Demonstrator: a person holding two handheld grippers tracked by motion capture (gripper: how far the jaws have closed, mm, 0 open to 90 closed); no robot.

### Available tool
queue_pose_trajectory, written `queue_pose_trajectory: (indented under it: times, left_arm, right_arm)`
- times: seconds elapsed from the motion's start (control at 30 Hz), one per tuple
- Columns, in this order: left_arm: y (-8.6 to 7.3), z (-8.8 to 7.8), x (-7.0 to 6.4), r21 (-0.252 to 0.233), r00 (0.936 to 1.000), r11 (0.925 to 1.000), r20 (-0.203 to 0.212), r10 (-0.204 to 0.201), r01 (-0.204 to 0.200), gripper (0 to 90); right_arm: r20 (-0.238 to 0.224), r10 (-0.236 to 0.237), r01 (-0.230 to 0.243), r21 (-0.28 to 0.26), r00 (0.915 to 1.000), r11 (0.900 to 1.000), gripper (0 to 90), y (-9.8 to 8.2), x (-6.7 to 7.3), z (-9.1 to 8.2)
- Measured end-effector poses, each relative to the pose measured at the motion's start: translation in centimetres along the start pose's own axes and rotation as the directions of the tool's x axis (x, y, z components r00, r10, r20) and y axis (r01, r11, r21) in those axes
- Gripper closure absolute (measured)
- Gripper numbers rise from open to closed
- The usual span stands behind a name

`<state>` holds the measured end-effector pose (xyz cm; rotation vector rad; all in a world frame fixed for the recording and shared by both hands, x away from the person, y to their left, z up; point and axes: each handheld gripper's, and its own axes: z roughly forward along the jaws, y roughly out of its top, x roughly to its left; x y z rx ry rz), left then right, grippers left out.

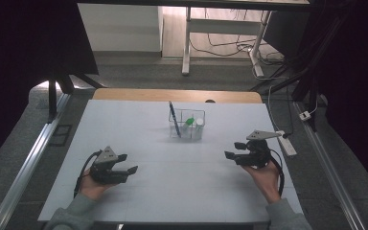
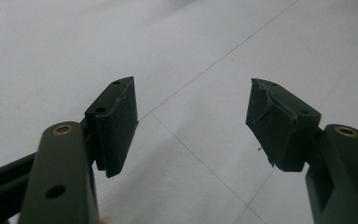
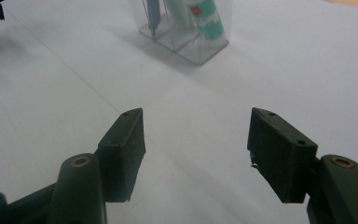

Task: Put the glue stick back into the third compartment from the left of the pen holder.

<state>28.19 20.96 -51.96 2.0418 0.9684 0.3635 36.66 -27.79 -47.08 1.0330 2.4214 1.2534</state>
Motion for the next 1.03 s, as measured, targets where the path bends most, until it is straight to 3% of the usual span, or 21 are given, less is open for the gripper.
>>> queue_pose_trajectory:
  times: [0.13, 0.27, 0.43, 1.03]
  left_arm:
    - [0.0, 0.0, 0.0, 0.004, 1.0, 1.0, 0.0, 0.001, -0.001, 33.1]
    - [0.0, 0.1, -0.1, 0.009, 1.0, 1.0, 0.001, 0.001, -0.001, 32.8]
    - [0.0, 0.1, -0.1, 0.013, 1.0, 0.9999, 0.0, 0.002, -0.002, 32.4]
    - [0.0, 0.1, -0.2, 0.018, 1.0, 0.9998, -0.002, 0.007, -0.007, 32.3]
  right_arm:
    - [0.004, 0.019, -0.019, 0.005, 0.9998, 1.0, 35.3, -1.6, 0.0, -0.8]
    - [0.039, 0.003, -0.004, 0.023, 0.9992, 1.0, 34.9, -2.8, 0.0, -1.5]
    - [0.045, 0.006, -0.007, 0.011, 0.999, 1.0, 34.6, -3.9, -0.4, -2.3]
    - [0.043, -0.026, 0.024, 0.028, 0.9987, 0.999, 34.1, -4.2, -0.2, -2.2]
